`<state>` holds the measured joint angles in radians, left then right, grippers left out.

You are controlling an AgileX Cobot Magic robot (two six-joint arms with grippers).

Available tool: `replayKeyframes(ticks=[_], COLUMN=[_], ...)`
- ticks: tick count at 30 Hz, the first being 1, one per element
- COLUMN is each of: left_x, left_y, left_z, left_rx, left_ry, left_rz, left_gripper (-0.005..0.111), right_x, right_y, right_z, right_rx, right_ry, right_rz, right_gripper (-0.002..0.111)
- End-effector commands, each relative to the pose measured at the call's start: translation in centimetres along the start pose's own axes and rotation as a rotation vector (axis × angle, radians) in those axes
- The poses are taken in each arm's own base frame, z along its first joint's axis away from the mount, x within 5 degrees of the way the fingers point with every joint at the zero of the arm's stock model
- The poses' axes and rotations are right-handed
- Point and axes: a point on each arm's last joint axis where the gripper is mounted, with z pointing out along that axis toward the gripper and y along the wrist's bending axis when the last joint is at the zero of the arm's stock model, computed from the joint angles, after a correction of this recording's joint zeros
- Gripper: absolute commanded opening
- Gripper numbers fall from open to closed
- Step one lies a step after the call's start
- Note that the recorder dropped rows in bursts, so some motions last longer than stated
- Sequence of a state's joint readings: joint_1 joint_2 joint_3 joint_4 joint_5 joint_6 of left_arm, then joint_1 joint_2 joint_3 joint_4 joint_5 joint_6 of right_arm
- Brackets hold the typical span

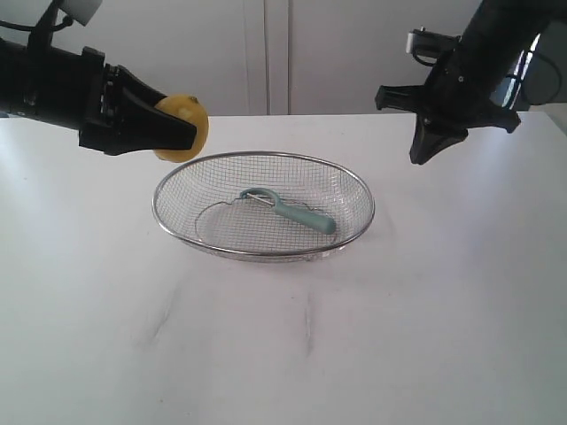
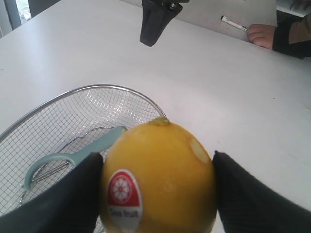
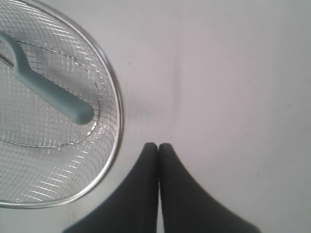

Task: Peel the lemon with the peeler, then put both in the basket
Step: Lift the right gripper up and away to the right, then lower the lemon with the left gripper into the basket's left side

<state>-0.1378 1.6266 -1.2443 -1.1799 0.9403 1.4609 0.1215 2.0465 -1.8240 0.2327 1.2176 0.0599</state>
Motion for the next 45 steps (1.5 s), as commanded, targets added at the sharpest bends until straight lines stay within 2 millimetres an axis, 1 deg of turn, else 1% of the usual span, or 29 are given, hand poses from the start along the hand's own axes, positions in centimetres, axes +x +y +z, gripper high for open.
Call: replayKeyframes(ticks=[1, 6, 9, 29, 37, 40, 45], left_x=[-0.5, -0.5, -0.5, -0.5, -0.5, -0.6, -2.2], left_y=[-0.4, -0.4, -0.4, -0.3, -0.4, -0.5, -0.7], left_z=[-0.1, -0.1, -0.1, -0.1, -0.1, -0.1, -0.7], left_rx=[0.020, 0.020, 0.020, 0.016, 0.025, 0.025, 0.058], left_ry=[-0.031, -0.031, -0.031, -0.029, -0.029, -0.030, -0.026], left_rz=[-0.010, -0.010, -0.010, -0.004, -0.055, -0.104, -0.176], left_gripper=[0.000, 0.000, 0.000, 0.000, 0.000, 0.000, 0.000], right_x=[1.3, 2.5, 2.9, 2.9, 2.9, 2.9, 2.9], right_y=[-1.8, -4.0, -4.6, -4.7, -4.7, -4.6, -4.6], right_z=[-0.5, -0.5, -0.6, -0.5, -0.5, -0.5, -0.5], right_rx=[0.012, 0.026, 0.033, 0.033, 0.033, 0.032, 0.032], right_ry=[0.028, 0.063, 0.071, 0.073, 0.073, 0.073, 0.073], right_rz=[0.051, 0.107, 0.124, 0.125, 0.125, 0.125, 0.125], right_gripper=[0.000, 0.000, 0.000, 0.000, 0.000, 0.000, 0.000])
